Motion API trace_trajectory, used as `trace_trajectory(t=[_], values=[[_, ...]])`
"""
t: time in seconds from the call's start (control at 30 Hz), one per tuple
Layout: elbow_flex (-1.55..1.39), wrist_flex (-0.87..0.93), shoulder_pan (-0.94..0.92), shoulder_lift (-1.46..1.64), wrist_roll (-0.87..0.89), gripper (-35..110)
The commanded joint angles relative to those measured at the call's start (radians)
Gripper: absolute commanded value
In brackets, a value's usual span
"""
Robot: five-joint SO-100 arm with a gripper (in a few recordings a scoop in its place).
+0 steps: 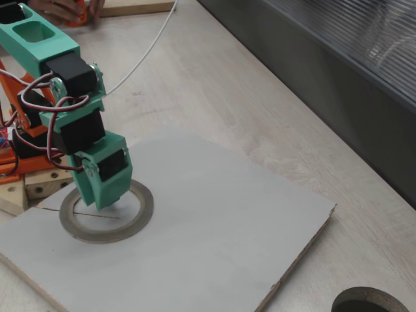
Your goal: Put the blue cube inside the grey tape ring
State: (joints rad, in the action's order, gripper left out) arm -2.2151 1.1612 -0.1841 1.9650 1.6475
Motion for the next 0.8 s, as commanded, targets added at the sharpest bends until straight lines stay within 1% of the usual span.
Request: trace_trajectory(t=[0.0,0.77], values=[[-0.005,0.009,-0.006,0.026,0.011,4],[-0.006,0.014,-0.006,0.028,0.009,4]])
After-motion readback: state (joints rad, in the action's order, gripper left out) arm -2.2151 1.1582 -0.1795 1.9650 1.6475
